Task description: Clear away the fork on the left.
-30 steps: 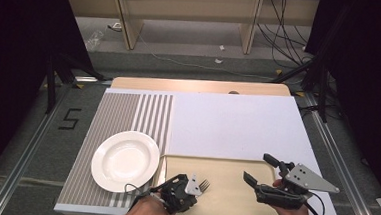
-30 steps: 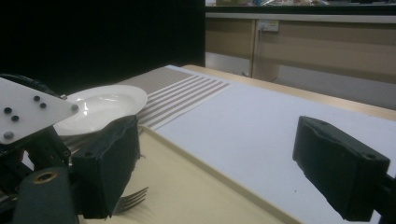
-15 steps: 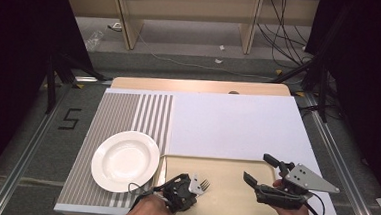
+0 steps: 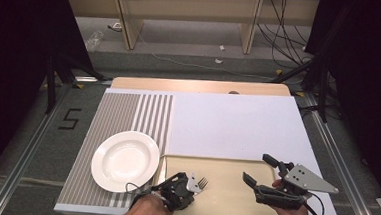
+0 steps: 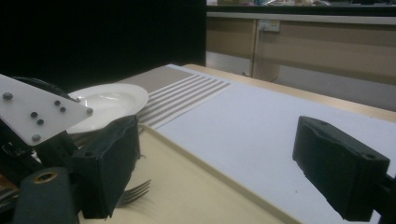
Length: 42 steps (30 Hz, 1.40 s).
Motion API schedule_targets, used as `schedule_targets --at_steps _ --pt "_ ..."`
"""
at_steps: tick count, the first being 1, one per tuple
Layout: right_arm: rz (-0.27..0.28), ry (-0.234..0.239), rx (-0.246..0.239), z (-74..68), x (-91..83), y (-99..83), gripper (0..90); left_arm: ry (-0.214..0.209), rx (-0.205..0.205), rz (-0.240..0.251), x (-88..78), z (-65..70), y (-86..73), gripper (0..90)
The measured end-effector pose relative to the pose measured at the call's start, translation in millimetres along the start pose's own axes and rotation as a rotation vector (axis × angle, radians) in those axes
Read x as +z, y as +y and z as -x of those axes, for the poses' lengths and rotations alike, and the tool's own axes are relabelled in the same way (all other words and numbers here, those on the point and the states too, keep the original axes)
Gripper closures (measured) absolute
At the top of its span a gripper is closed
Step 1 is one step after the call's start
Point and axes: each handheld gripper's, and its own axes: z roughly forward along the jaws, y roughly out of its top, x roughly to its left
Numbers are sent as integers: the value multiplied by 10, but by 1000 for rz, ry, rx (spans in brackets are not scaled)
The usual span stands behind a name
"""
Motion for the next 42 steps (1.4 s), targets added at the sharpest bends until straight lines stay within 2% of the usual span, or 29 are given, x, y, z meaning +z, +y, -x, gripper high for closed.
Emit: schedule_targets --at_steps 42 --pt "-1 0 0 -11 0 3 158 91 -127 -41 -141 -253 -220 893"
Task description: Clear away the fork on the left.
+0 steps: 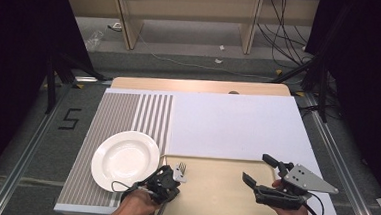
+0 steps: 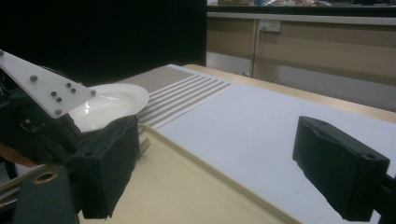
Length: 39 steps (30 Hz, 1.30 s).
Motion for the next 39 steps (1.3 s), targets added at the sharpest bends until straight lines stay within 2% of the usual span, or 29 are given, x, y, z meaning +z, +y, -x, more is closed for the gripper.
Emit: schedule_targets --at_steps 16,20,25,28,31,33,34,36,38,39 --pt "1 4 -7 -13 5 6 158 19 -54 1 -63 -81 -126 893" --pt "-3 3 -8 -14 6 6 157 21 -48 2 -71 -73 -137 892" --pt "-3 3 -8 -19 5 7 158 5 -63 50 -119 -79 -125 879" --pt "-5 4 -9 -18 8 6 158 -34 -71 84 -165 -80 -113 798" --pt "-3 6 -10 -22 12 5 158 -51 -68 118 -197 -65 -96 608" --pt "-3 6 -9 -22 11 4 158 -55 -62 156 -232 -50 -84 503" --pt "-3 6 -10 -22 11 4 158 -55 -74 183 -257 -45 -78 459" --pt "-5 5 -9 -21 8 6 158 -51 -79 220 -292 -50 -76 399" --pt "-2 7 -10 -23 12 5 157 -29 -88 278 -328 -66 -87 351" --pt "-3 7 -11 -24 12 6 158 -36 -104 302 -355 -82 -92 337"
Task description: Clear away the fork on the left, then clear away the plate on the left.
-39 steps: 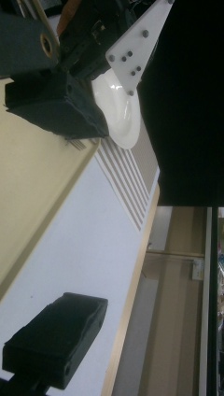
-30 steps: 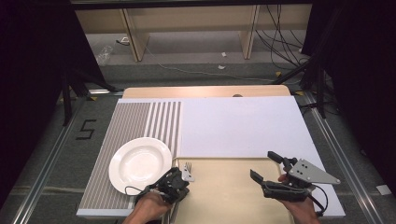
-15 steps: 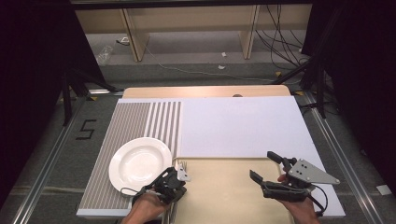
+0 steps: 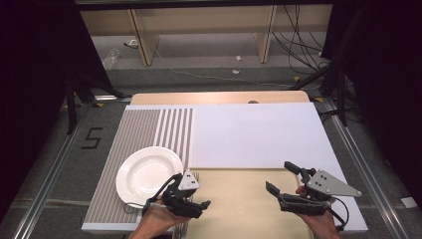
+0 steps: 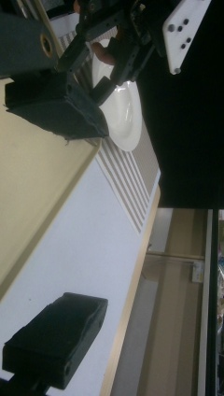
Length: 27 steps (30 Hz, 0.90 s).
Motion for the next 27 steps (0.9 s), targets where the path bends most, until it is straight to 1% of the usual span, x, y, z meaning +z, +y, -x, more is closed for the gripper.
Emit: schedule_targets --at_steps 1,3,6,8,14,21,23,24,27 --pt "1 1 -1 -1 0 0 158 -5 -10 15 -17 -8 2 316" --pt "1 1 -3 -2 -1 1 157 -1 -28 52 -58 -25 5 286" --pt "1 1 -2 -2 0 0 158 10 -46 71 -86 -53 -2 254" --pt "0 1 -1 -4 0 1 157 5 -62 78 -102 -70 -9 238" --pt "3 1 -3 -7 -5 3 157 13 -80 122 -170 -97 -22 199" --pt "4 1 -4 -2 -4 5 157 35 -130 172 -272 -164 -57 180" --pt "2 1 -3 -1 -6 4 158 42 -147 189 -308 -189 -72 179" --pt "2 1 -4 -1 -6 4 157 41 -162 201 -331 -206 -81 179" --pt "3 2 -3 -5 -7 4 157 51 -178 214 -373 -244 -106 179"
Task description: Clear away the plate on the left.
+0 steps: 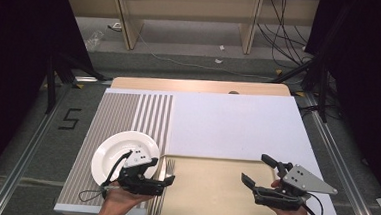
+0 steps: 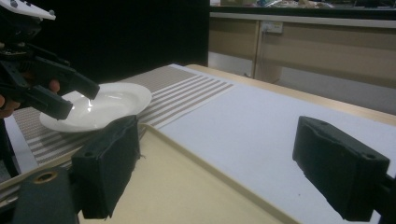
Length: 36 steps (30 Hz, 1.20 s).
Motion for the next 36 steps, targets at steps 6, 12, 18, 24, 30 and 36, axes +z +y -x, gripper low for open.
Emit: schedule_targets --at_steps 6,12,18,24,30,36 --pt "-2 -2 -1 6 3 0 157 18 -34 25 -68 -83 -15 180" --pt "-1 -2 1 9 -2 -1 157 34 -54 51 -127 -134 -31 183" --pt "-5 1 5 19 -2 -7 157 52 -84 71 -187 -204 -49 180" --pt "1 -1 13 39 -4 -14 157 75 -120 83 -254 -299 -85 180" --pt "1 -6 9 37 -20 -14 157 101 -149 92 -288 -358 -121 180" --pt "-2 -9 2 20 -26 -6 157 137 -179 108 -344 -445 -172 180"
